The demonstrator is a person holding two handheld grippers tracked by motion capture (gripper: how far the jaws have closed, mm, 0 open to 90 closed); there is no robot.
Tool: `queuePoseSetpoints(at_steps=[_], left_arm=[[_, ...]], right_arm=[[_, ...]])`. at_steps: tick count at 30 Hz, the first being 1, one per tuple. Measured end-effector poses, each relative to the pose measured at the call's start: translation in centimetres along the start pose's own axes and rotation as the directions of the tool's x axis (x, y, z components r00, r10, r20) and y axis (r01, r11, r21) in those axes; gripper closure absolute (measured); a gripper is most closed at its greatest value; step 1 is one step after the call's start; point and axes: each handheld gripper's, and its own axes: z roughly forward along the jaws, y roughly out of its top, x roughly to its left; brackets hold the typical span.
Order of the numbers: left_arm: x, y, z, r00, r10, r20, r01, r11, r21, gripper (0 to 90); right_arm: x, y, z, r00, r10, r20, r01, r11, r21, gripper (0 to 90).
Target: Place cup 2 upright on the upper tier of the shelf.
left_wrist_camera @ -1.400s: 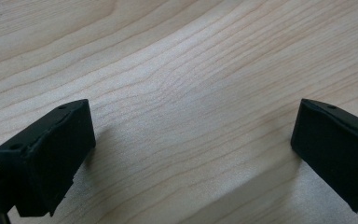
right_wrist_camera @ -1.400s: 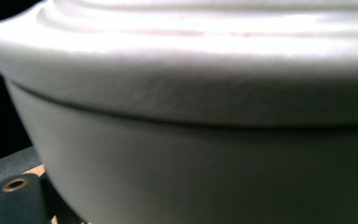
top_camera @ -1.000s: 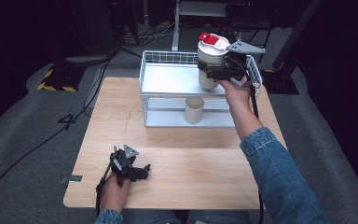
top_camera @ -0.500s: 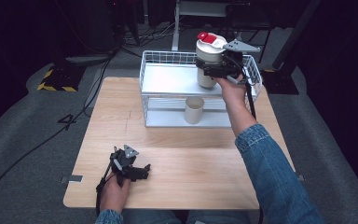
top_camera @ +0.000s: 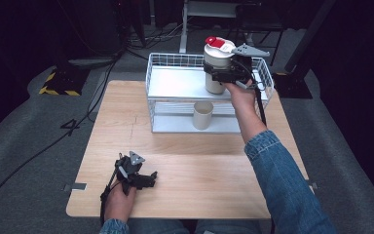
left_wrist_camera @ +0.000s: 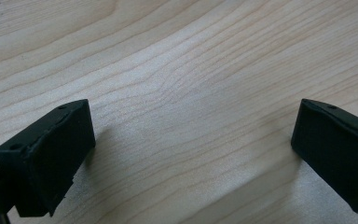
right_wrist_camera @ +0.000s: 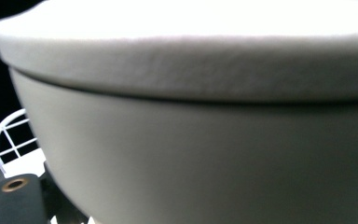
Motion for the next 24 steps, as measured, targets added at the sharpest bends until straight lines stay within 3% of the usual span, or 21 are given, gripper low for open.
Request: queuePoseSetpoints(at_steps=[24], left_arm=[[-0.03, -0.01, 0.0, 1.0, -0.003, 0.001, 0.003, 1.0, -0.001, 0.2]], right_arm=[[-0.37, -0.73, -0.62, 0.9998, -0.017, 0.009, 0.017, 1.0, 0.016, 11.4]])
